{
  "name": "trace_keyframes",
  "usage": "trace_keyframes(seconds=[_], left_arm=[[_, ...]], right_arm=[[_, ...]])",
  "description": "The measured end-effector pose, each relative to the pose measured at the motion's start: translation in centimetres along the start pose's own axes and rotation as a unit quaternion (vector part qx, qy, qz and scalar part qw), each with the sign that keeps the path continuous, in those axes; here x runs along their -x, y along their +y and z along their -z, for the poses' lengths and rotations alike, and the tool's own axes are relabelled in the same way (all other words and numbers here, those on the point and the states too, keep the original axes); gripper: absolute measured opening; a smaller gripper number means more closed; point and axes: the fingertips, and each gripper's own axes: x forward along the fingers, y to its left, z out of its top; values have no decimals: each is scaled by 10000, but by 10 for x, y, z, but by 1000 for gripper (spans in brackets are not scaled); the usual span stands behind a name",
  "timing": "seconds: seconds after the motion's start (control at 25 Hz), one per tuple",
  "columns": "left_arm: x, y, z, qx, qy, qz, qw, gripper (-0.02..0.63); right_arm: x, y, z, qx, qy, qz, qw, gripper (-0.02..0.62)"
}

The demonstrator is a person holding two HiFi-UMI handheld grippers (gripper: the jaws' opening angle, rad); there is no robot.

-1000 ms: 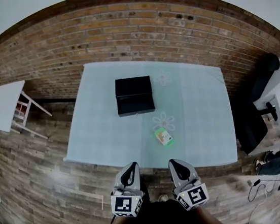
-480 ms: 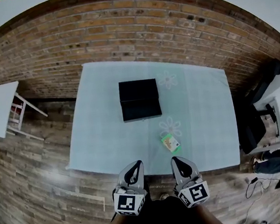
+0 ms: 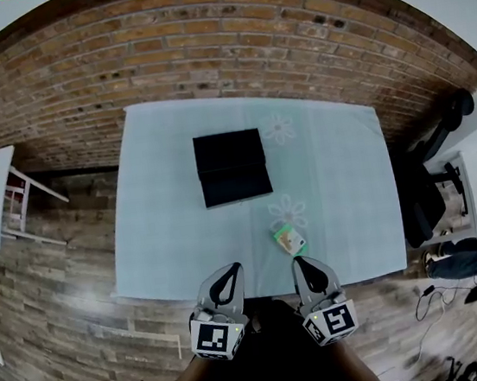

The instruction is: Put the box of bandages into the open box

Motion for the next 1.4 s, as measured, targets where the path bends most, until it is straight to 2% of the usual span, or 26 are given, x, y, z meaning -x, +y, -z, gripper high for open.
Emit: trace_keyframes(seconds=[0.24, 0.44, 0.6, 0.8, 1.08, 1.4], left_arm=[[-20, -4, -7, -6, -10, 46, 10000, 0], [-41, -1, -13, 73, -25, -152, 9999, 0], [-60, 0, -10, -72, 33, -150, 9999, 0], [-74, -4, -5, -21, 113, -203, 9997, 0], [-90, -11, 8, -36, 335, -168, 9993, 0], [-109, -15, 16, 36, 477, -147, 9987, 0]], right_arm=[[-11, -17, 2, 137, 76, 72, 9999, 2], [-20, -36, 16, 167, 304, 14, 9994, 8], [-28, -57, 24, 137, 387, 41, 9991, 20], [-33, -73, 38, 192, 583, 9, 9981, 37], [-48, -91, 71, 302, 1222, -82, 9920, 103], [-58, -99, 125, 427, 2029, -332, 9777, 161]])
